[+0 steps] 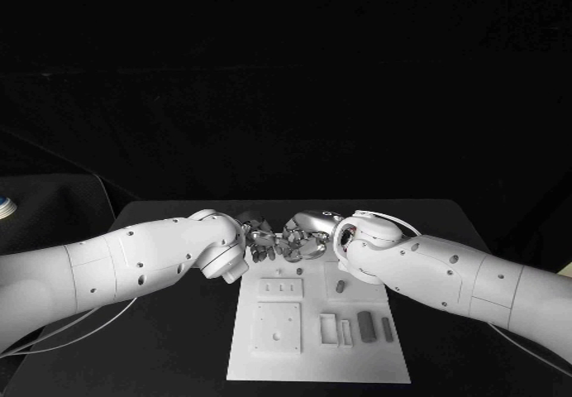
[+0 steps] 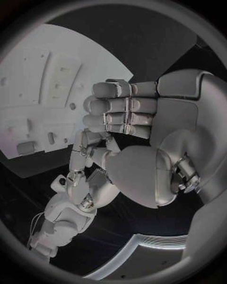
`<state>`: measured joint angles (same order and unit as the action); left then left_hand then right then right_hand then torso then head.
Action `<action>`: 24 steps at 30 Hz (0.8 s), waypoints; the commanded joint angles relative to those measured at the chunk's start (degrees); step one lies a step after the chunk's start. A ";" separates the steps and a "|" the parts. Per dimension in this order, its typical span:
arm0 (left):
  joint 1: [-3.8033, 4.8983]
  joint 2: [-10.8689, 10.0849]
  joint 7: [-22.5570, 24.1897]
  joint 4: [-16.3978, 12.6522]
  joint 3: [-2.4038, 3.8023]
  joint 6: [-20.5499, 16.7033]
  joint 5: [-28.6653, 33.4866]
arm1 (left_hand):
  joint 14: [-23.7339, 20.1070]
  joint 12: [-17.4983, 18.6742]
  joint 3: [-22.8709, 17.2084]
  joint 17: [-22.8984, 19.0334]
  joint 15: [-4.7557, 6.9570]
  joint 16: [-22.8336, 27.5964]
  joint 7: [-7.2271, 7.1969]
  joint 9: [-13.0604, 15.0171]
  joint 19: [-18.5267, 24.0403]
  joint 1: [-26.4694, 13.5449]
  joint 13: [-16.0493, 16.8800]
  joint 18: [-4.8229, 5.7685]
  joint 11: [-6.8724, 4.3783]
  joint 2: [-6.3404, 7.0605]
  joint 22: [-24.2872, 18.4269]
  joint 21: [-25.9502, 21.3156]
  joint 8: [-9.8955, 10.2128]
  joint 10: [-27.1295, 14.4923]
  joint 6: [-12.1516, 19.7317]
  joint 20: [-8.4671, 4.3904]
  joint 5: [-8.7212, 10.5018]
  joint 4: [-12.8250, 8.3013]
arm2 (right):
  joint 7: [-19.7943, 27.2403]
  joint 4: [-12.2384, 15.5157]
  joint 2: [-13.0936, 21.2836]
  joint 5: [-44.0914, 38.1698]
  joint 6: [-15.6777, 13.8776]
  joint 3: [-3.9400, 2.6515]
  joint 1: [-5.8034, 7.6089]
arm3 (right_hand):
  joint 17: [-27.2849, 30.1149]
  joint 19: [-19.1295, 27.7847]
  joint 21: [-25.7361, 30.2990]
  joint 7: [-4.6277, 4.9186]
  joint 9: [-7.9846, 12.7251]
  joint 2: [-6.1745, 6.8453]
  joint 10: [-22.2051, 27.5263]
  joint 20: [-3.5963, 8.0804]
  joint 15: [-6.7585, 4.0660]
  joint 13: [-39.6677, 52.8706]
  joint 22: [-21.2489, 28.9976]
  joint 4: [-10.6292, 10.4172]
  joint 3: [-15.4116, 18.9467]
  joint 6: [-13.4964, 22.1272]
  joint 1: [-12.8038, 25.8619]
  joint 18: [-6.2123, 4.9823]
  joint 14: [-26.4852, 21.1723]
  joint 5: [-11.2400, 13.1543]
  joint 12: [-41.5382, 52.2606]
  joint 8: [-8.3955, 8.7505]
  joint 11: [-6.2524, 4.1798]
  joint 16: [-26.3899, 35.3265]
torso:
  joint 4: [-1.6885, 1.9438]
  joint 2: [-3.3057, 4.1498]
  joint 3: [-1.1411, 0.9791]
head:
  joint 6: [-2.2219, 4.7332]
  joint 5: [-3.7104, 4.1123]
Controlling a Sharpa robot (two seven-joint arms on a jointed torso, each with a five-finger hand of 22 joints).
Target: Assemble the parts on the task board
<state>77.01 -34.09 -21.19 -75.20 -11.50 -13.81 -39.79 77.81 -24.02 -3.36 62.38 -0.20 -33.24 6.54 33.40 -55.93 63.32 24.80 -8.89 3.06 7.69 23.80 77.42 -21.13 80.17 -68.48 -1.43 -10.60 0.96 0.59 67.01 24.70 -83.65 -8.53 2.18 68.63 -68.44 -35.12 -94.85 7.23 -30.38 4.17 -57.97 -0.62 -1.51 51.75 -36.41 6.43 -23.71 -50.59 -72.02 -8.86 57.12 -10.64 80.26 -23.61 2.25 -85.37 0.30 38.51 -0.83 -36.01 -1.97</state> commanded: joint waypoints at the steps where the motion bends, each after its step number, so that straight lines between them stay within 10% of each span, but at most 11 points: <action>1: 0.02 0.22 -0.14 -0.11 0.03 0.02 -0.56 | 0.22 -0.21 0.04 0.07 -0.02 -0.15 -0.10 0.08 -0.46 -0.42 0.07 -0.59 0.09 -0.02 0.06 0.28 -0.29 0.46 -0.30 0.11 -0.11 0.28 | -0.20 0.18 -0.11 -0.89 0.61 -0.02 -0.02 | 0.09 -0.42 -2.53 1.50 -0.08 0.00 -0.13 0.16 0.08 -0.08 0.05 0.00 -0.11 -2.00 0.15 0.22 0.39 0.09 0.36 -0.20 -0.08 -0.31 | 0.00 0.03 0.01 | 0.00 -0.02; 24: -0.04 0.61 -0.83 0.08 0.03 -0.12 -0.42 | -0.60 0.38 -0.24 0.38 -0.02 -0.19 -0.03 -0.16 -0.19 0.61 0.00 -0.68 0.22 -0.95 0.04 0.34 0.26 -0.28 0.18 -0.07 -0.23 0.19 | -0.49 1.13 -0.06 -1.15 0.69 -0.02 -0.02 | 0.10 -0.44 -2.55 1.50 -0.08 -0.05 -0.15 0.16 0.06 -0.09 0.05 -0.04 -0.13 -2.11 0.22 0.22 0.42 0.08 0.38 -0.21 -0.10 -0.34 | -0.03 0.09 -0.08 | -0.05 0.03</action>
<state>76.95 -33.70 -21.86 -75.02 -11.52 -13.91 -40.05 77.78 -24.02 -3.22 62.68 -0.23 -33.24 6.54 33.30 -55.92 63.76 24.78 -8.47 3.06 7.25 23.78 77.41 -21.14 80.17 -68.48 -1.43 -10.60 1.10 -0.13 67.82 24.70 -84.11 -8.44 2.18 68.64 -68.42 -35.33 -94.85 7.10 -30.41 4.17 -57.97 -0.41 -1.50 51.75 -36.42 6.43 -23.71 -50.75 -72.02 -8.86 57.11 -10.64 80.26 -23.56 2.26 -85.37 0.28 38.58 -0.90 -36.05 -1.99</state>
